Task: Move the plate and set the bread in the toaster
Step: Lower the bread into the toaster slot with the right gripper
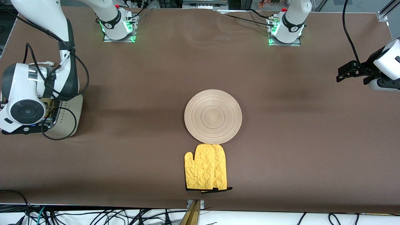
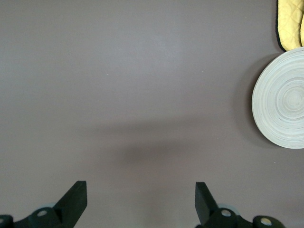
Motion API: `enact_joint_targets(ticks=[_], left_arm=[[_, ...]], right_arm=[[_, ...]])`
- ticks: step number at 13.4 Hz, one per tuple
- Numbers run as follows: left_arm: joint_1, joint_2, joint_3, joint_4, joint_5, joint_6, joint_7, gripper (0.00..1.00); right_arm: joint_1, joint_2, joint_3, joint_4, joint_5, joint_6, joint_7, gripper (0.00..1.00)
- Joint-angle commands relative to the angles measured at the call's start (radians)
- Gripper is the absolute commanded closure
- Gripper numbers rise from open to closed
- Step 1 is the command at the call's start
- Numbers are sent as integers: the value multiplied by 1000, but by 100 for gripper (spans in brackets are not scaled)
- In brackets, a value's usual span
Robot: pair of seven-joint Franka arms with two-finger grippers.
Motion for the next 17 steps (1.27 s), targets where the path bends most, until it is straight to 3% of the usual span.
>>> enact_joint_targets(ticks=[1, 5, 8, 12, 15, 17], left_arm=[[-2, 5, 0, 27, -11, -23, -8, 0], [-2, 5, 0, 27, -11, -23, -8, 0], [-2, 5, 0, 27, -11, -23, -8, 0], [-4, 5, -3, 28, 10, -23, -10, 0], [-4, 5, -3, 28, 10, -23, -10, 0], [-4, 5, -3, 27, 10, -23, -10, 0]], right_arm=[[-1, -10, 29, 36, 19, -11, 5, 0], [-2, -63, 54, 45, 33, -2, -8, 0], [-5, -148, 60, 42, 125, -11, -67, 0], [-10, -235, 135, 36, 173, -44, -71, 0], [-27, -277, 144, 33, 307, -64, -99, 0], [-63, -324, 166, 35, 469, -104, -181, 0]])
